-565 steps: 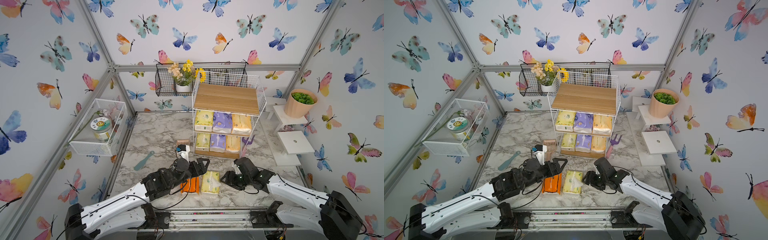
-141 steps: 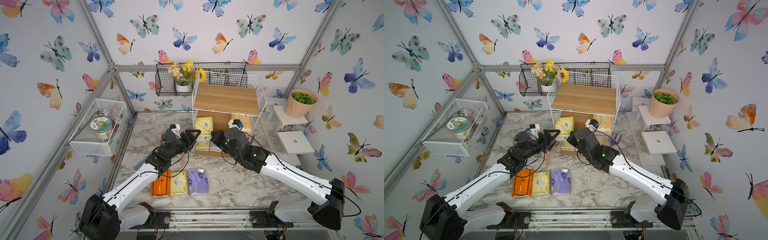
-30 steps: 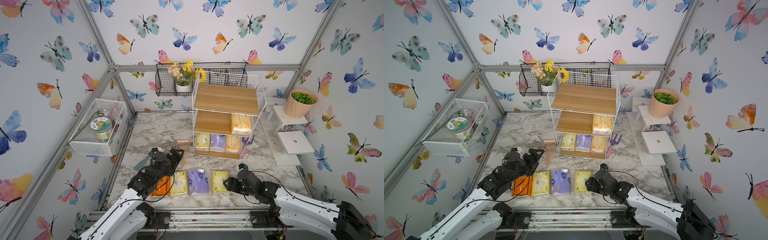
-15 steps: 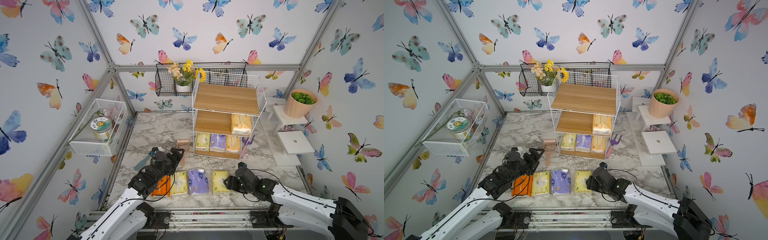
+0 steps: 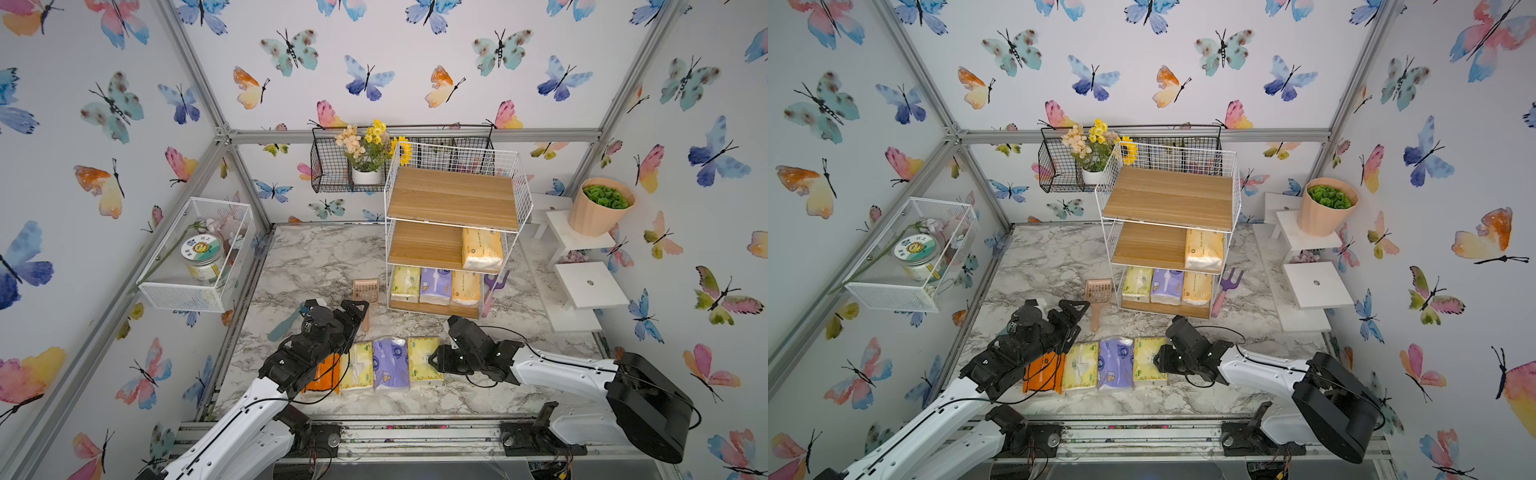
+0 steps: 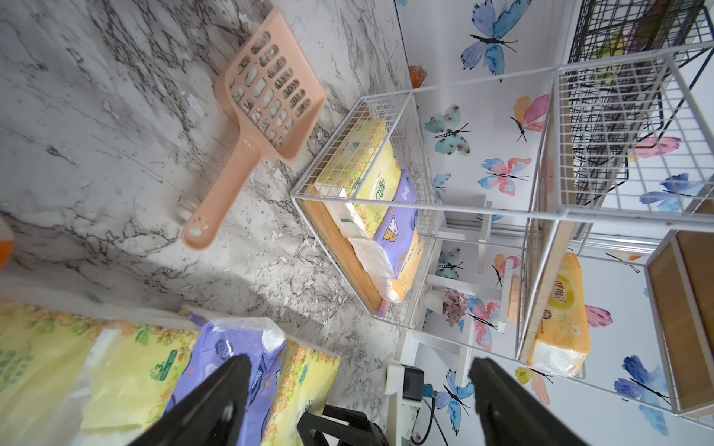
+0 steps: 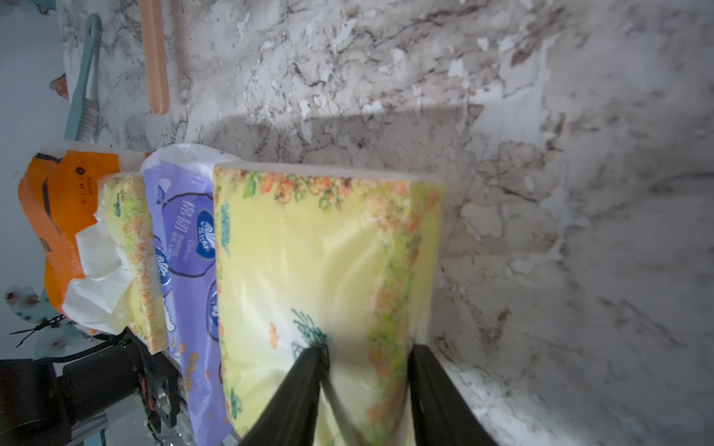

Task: Remove the tissue boxes from the shelf
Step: Move the box of tissues to the center of the board.

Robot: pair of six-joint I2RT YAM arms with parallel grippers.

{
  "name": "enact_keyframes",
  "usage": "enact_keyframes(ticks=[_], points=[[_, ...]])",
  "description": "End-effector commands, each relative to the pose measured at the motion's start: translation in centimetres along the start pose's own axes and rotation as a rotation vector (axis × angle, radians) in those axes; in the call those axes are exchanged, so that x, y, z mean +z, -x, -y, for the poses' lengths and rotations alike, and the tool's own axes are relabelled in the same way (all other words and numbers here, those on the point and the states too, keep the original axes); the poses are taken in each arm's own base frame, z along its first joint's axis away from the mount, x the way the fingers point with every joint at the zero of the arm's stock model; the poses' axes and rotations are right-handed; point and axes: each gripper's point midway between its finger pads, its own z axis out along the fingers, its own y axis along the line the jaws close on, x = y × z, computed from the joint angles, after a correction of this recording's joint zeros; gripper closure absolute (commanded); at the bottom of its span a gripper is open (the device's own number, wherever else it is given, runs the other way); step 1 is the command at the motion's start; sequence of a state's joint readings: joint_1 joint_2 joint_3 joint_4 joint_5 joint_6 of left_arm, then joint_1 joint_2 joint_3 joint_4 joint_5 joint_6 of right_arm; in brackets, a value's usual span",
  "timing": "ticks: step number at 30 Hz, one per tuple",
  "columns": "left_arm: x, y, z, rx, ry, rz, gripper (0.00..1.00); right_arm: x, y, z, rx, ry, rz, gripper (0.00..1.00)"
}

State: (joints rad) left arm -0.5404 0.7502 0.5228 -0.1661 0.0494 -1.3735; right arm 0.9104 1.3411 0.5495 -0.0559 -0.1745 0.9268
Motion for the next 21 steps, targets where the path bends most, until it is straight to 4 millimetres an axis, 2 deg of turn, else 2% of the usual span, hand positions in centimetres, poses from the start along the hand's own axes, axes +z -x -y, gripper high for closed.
enact_keyframes(ticks=[1, 8, 13, 17, 21], points=[[-0.3, -0.3, 0.6, 0.005, -0.038, -0.022, 0.07, 0.7, -0.3, -1.8, -0.037, 0.069, -0.05, 0.59], [-0.8, 0.1, 2.9, 0.035, -0.092, -0.018, 0.09, 2.2, -1.1, -3.7, -0.08, 0.112, -0.117, 0.57], [-1.3, 0.2, 5.3, 0.074, -0.148, -0.023, 0.1, 2.7, -1.5, -4.9, -0.079, 0.143, -0.11, 0.5], [-2.0, -0.3, 7.9, 0.115, -0.204, -0.067, 0.1, 1.1, -0.3, -3.8, -0.043, 0.078, -0.016, 0.39], [-2.2, -1.5, 10.6, 0.18, -0.251, -0.127, 0.11, -2.3, 1.4, -1.4, 0.034, -0.038, 0.128, 0.3]])
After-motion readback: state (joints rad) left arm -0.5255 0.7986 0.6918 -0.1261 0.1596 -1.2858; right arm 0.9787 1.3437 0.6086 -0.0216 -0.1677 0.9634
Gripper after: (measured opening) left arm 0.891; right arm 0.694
